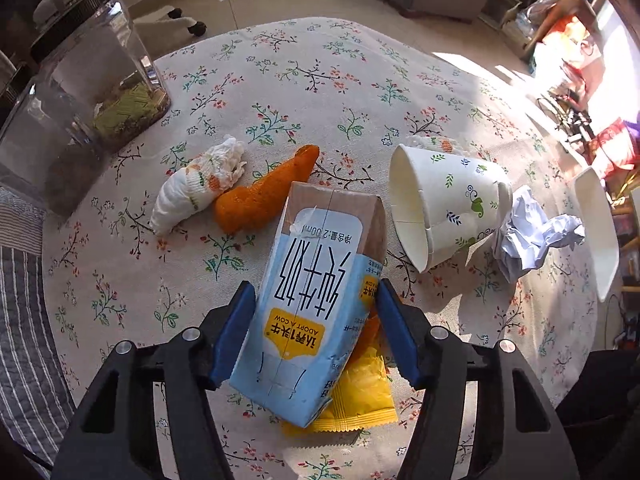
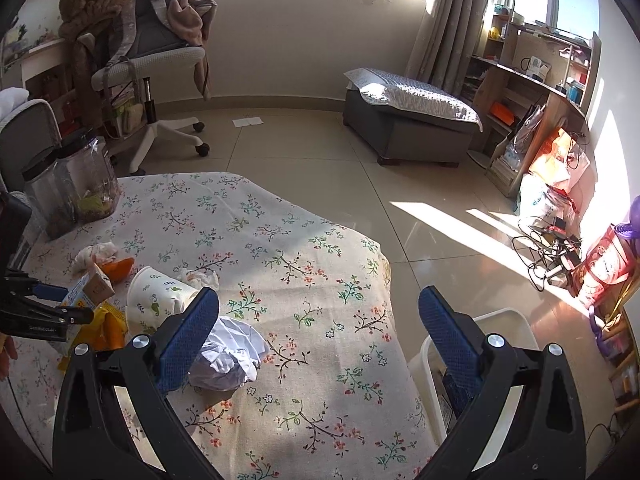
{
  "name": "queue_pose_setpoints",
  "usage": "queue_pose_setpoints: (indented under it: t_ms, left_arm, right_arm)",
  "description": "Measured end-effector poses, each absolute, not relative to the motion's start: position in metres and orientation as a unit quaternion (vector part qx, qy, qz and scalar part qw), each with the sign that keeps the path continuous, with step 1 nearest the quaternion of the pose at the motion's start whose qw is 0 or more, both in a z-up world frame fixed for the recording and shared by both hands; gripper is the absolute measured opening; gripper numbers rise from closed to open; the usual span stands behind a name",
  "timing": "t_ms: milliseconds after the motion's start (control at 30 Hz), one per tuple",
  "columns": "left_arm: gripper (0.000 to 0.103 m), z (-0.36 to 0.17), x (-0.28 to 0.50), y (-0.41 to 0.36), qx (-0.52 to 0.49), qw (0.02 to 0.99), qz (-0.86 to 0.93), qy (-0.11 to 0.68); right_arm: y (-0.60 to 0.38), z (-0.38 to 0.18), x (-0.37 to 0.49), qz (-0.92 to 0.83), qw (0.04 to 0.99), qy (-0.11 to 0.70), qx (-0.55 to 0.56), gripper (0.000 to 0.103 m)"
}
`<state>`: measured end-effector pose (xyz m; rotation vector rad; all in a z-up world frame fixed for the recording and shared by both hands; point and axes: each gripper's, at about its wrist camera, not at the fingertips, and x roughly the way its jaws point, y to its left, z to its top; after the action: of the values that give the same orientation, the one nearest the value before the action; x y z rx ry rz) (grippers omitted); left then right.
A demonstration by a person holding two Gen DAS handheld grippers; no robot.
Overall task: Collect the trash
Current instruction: 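Grasp the light-blue milk carton with the left tool, then lift the carton with the left tool while the right tool grasps the white wrapped tissue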
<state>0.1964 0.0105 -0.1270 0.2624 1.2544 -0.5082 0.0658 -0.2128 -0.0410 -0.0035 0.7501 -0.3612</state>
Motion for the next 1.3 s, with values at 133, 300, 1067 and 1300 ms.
queue_pose_setpoints:
  t_ms: [133,300,1067,1300]
  left_arm:
    - [0.061,-0.094,0.178,0.038,0.079,0.804,-0.193,0.557]
    - [0.061,-0.034,0.156,0.086,-0.058,0.853,-0.106,0.508]
    - [0.062,0.005,0.117,0.171,-0.206,0.897,0.028,0.390]
    - [0.062,-0.012,0.125,0.183,-0.216,0.887,0.060,0.404]
  right_arm:
    - [-0.200,-0.047,0.071,-0.130,0.915,0.382,0.004,0.096]
    - [-0.161,-0.060,0.112,0.003,0.897,0.441,0.010,0.096]
    - [0.040,-0.173,0.285,0.187,0.797,0.516,-0.252,0.052]
    - [0.026,-0.145,0.274,0.170,0.825,0.504,-0.189,0.047]
